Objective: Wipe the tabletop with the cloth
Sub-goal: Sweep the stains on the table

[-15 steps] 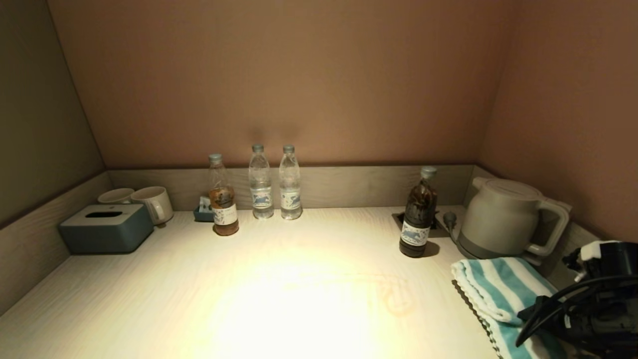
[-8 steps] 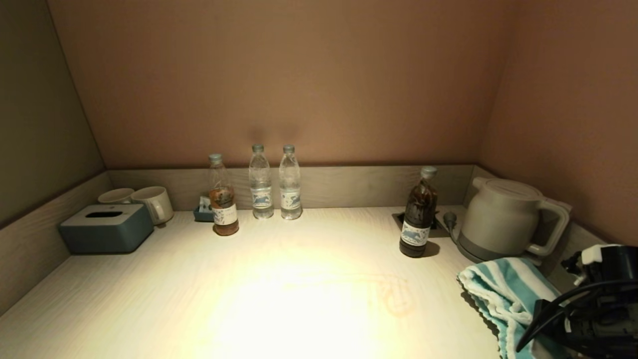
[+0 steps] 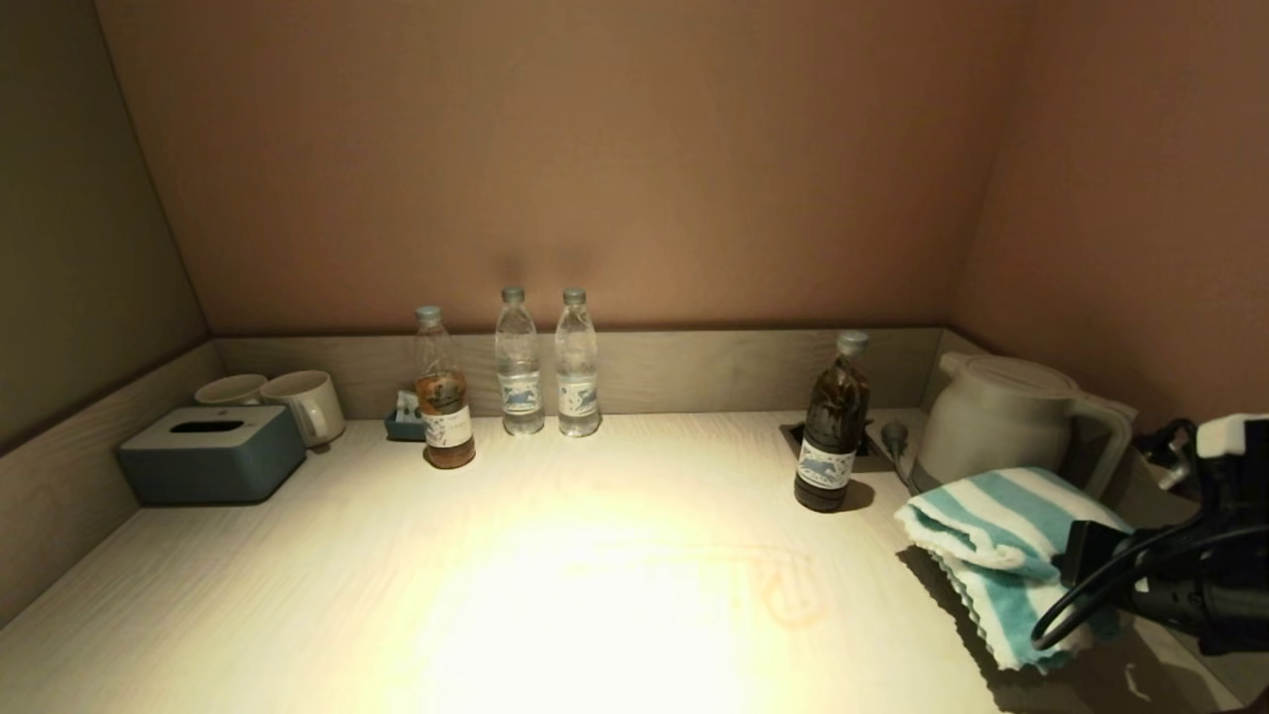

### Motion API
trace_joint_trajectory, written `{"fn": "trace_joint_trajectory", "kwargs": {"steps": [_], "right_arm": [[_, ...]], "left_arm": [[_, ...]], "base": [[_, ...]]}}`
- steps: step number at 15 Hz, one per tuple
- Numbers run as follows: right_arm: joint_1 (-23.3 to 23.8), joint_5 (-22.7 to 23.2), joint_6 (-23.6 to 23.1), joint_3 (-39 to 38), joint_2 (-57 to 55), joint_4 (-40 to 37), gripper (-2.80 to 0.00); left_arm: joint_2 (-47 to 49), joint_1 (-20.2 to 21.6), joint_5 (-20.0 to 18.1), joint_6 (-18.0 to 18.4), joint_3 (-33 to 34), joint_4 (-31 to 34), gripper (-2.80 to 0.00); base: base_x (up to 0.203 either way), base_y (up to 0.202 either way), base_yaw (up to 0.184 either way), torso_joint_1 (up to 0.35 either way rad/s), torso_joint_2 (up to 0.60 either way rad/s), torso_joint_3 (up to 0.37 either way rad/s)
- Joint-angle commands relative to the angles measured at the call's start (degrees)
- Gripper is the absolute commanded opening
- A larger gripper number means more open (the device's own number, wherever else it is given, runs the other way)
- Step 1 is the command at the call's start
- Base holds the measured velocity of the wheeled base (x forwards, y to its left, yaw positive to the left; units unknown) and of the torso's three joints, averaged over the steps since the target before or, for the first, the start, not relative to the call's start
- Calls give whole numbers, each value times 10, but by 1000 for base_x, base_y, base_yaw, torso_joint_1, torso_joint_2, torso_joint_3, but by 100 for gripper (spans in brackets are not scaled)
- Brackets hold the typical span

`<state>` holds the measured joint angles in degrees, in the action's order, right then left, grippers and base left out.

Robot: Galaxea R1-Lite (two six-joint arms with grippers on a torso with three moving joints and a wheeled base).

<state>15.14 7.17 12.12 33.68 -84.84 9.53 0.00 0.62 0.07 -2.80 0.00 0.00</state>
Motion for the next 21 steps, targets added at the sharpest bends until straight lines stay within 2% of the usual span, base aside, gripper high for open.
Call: {"fn": "trace_joint_trajectory", "kwargs": {"steps": [1,4,10,13,17,21], "right_arm": [[-37,1,0,19,34,-1,-280],[-87,-1,1,47,60,-5,-280],[-218,-5,-1,58,96,-6,-280],[-292,-5,1,57,79,-4,-280],[-310,-4,0,73,8,4,-280],[-301,-3,6,94,-82,4,-280]], "left_arm": [[1,0,0,-1,0,0,-280],[1,0,0,0,0,0,-280],[1,1,0,-1,0,0,-280],[1,0,0,-1,0,0,-280],[1,0,0,-1,0,0,-280],[1,0,0,0,0,0,-280]], "base": [[0,0,0,0,0,0],[0,0,0,0,0,0],[0,0,0,0,0,0],[0,0,0,0,0,0],[0,0,0,0,0,0],[0,0,0,0,0,0]]}}
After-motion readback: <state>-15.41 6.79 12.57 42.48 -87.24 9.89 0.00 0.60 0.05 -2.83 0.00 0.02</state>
